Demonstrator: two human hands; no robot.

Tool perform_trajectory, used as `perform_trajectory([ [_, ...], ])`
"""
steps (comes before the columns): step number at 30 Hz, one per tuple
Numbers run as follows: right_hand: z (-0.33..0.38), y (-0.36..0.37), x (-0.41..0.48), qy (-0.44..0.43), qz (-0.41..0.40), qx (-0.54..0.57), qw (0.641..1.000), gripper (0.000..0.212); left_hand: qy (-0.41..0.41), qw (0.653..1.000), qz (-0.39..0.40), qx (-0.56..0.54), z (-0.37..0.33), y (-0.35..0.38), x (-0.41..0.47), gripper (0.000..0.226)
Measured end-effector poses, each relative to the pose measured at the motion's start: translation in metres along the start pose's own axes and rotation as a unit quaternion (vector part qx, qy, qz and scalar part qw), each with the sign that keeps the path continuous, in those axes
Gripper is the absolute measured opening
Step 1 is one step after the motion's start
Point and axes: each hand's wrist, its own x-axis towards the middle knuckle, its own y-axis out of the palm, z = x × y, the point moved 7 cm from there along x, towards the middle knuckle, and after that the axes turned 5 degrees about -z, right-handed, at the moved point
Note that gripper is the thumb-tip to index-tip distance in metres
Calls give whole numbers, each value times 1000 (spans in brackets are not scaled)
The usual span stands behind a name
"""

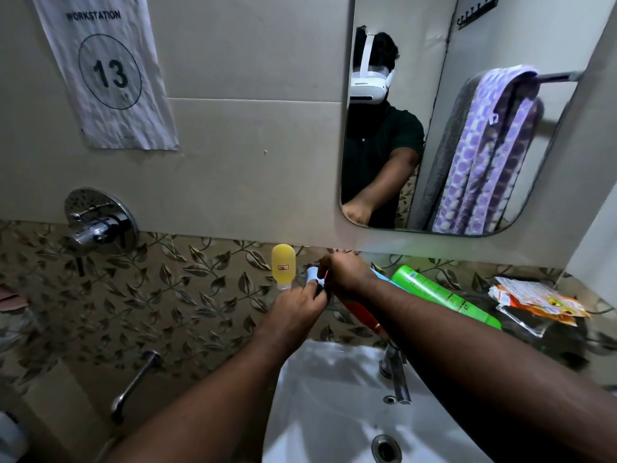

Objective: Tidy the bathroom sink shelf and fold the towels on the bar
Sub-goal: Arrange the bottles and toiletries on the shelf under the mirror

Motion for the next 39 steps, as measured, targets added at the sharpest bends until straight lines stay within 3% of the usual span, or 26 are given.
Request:
perform_trajectory([
  [4, 0, 0, -3, -4, -1, 5, 1000, 33, -40, 998, 36, -23, 1, 1, 0, 47],
  [13, 6, -10, -8, -22, 26, 12, 999, 34, -83, 993, 9, -79, 5, -13, 4, 35],
  [17, -4, -19, -9, 6, 30, 91, 995, 40, -128, 978, -35, -162, 21, -33, 16, 22],
  [21, -5, -20, -6, 23, 23, 136, 990, 39, -167, 962, -23, -214, 36, -40, 30, 16],
  [26, -1, -18, 0, 26, -39, 102, 994, 22, -166, 969, -38, -176, 54, -52, 43, 13],
  [28, 1, -15, 3, 33, -38, 95, 994, 35, -181, 972, -59, -141, 71, -61, 46, 12],
  [32, -1, -14, 7, 63, -26, 113, 991, 28, -252, 948, -105, -163, 108, -74, 41, 23],
  [39, -1, -10, 13, 72, -28, 107, 991, 35, -324, 874, 17, -361, 131, -34, 19, 56],
])
